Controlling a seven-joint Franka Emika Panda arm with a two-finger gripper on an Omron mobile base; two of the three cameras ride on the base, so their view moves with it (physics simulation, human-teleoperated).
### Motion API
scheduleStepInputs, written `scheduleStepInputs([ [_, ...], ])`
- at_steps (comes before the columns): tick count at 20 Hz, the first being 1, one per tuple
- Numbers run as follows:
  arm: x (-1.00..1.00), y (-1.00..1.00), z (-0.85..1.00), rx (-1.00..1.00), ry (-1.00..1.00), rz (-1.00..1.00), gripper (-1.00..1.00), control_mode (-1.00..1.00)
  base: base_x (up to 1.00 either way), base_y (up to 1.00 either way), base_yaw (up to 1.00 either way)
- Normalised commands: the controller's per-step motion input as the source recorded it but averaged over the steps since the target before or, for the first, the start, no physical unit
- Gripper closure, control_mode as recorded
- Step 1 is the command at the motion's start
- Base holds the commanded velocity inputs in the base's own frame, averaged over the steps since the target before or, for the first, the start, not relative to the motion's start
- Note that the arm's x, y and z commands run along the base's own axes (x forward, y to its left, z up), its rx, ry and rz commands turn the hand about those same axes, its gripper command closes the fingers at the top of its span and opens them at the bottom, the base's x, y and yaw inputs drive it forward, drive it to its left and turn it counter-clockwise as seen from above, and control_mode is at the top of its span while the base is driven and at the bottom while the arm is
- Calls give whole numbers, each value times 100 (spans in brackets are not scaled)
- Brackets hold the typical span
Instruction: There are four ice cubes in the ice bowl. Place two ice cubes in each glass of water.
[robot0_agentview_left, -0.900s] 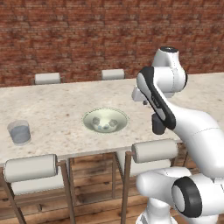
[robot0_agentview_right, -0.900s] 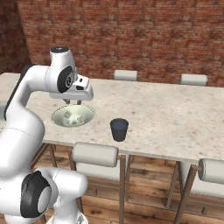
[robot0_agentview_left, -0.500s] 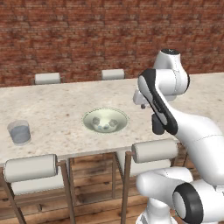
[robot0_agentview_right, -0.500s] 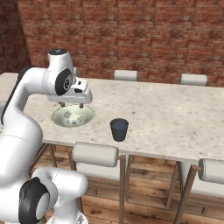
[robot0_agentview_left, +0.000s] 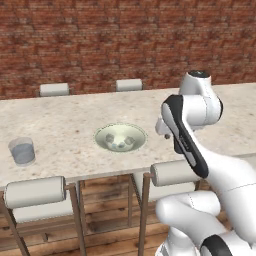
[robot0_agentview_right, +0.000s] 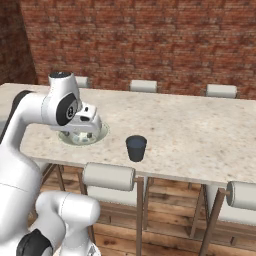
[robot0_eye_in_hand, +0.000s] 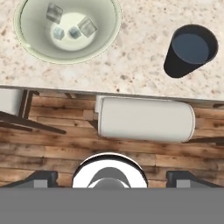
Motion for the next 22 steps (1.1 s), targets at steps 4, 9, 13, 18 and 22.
scheduleStepInputs([
  [4,-49,0,-20,0,0,1,-100,-100,0,0,0],
  [9,-34,0,-20,0,1,0,-100,-100,0,0,0],
  [13,-14,0,-3,0,1,0,-100,100,-4,0,0],
  [18,0,0,0,0,0,0,-100,100,-7,10,0],
  [22,0,0,0,0,0,0,-100,100,0,30,-5],
])
